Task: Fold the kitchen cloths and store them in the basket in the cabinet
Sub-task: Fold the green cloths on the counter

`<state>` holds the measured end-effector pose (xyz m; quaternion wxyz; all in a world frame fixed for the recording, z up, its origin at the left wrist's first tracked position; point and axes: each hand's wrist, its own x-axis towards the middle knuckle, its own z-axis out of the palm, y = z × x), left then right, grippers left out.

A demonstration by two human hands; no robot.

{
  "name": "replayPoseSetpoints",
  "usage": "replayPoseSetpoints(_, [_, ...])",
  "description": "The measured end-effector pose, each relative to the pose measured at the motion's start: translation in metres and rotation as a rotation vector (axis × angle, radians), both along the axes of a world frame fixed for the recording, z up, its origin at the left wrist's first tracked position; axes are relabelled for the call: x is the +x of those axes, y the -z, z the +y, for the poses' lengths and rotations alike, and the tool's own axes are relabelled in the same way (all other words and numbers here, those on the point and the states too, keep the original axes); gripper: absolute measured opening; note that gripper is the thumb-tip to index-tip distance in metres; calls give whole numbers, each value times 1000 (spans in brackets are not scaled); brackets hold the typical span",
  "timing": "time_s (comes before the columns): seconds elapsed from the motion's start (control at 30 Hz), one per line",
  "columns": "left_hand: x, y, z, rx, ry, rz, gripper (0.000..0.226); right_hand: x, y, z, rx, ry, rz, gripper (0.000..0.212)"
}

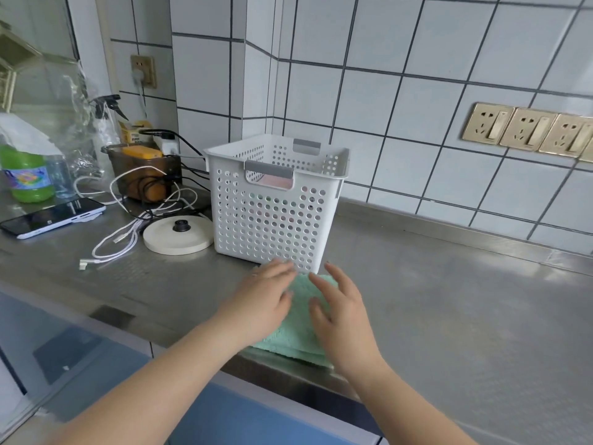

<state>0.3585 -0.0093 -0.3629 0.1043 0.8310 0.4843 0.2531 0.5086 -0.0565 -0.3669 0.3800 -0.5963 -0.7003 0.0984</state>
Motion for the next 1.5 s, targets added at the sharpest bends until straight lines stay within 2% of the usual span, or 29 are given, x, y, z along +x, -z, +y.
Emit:
replayPoseSetpoints(0.07, [8,9,8,-15,1,195,48,-6,1,8,-110,-9,-263,47])
replayPoseSetpoints(0.13, [6,18,13,-143,-35,297,51,-3,9,12,-334,19,-399,52])
replayPoseSetpoints(0.2, [-1,25,18,-240,-46,296,54,5,18,9,-440,46,-398,58])
replayPoseSetpoints(0.33, [-2,22,20,-288,-36,269,59,12,21,6,-505,77,-417,66])
replayPoseSetpoints(0.47, [-22,16,12,-328,-147,149,71,21,14,1,-491,100,-417,75])
replayPoseSetpoints(0.53, [-36,17,8,-278,-232,216,70,25,10,-6,-446,82,-398,83])
replayPoseSetpoints(0.57, [-39,18,6,-256,-258,251,67,25,8,-10,-415,62,-381,86])
replayPoseSetpoints(0.63, [-36,16,3,-269,-260,223,61,22,7,-12,-362,31,-280,73])
replayPoseSetpoints(0.7, [-29,12,1,-315,-232,112,57,21,7,-11,-328,8,-152,61])
replayPoseSetpoints(0.93, [10,-5,-4,-365,-95,-224,51,59,4,-12,-257,3,324,54])
replayPoseSetpoints(1.0, [27,-7,-3,-410,-40,-344,47,84,0,-14,-266,26,402,50])
replayPoseSetpoints(1.2, [116,-7,17,-492,33,-501,44,179,-21,-9,-331,77,517,44])
replayPoseSetpoints(1.5, [237,-9,88,-664,22,-648,42,295,-26,57,-396,115,581,44])
